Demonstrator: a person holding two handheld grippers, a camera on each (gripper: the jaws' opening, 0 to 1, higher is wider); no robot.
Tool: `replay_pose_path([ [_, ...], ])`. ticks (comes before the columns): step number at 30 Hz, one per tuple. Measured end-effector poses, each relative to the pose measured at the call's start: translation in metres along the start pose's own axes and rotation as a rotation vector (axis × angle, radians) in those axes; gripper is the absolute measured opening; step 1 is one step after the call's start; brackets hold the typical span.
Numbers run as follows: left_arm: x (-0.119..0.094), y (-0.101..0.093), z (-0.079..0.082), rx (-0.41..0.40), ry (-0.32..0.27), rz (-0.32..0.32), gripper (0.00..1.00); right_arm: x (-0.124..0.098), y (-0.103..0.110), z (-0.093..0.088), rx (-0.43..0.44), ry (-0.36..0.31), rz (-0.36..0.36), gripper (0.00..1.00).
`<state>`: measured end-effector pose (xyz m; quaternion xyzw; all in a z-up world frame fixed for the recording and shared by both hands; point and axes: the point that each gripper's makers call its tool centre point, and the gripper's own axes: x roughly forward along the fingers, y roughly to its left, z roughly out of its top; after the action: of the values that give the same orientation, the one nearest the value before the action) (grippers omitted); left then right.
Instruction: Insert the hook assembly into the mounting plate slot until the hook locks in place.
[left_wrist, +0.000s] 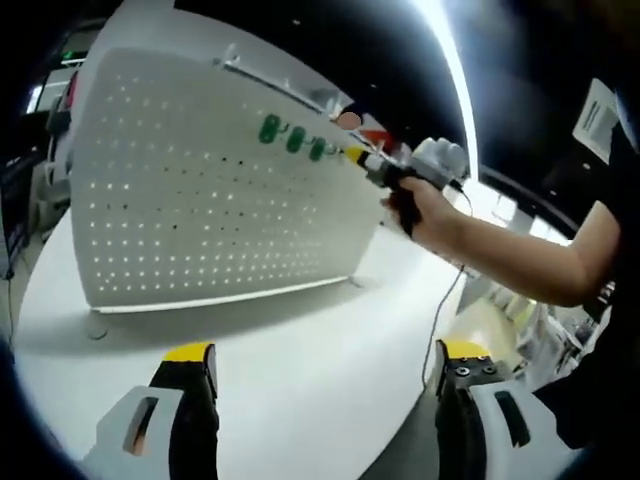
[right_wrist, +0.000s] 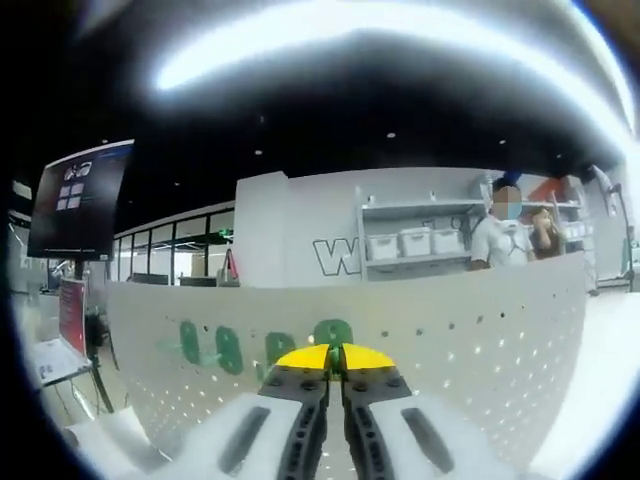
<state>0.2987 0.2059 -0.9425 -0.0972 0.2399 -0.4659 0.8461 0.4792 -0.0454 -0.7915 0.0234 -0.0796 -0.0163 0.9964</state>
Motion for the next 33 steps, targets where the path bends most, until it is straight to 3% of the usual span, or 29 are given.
replay_pose_path([
  [18, 0.001, 0.013, -0.008, -0.012, 0.036, 0.028, 0.87, 0.003, -0.002, -0.008, -0.021, -0.040, -0.045, 0.00],
  [22, 0.004, 0.011, -0.008, -0.010, 0.044, 0.020, 0.86, 0.005, -0.009, -0.012, 0.022, -0.049, -0.056, 0.00],
  [33, 0.002, 0.014, -0.009, -0.007, 0.046, 0.025, 0.86, 0.013, -0.008, -0.018, -0.054, 0.004, -0.081, 0.00],
])
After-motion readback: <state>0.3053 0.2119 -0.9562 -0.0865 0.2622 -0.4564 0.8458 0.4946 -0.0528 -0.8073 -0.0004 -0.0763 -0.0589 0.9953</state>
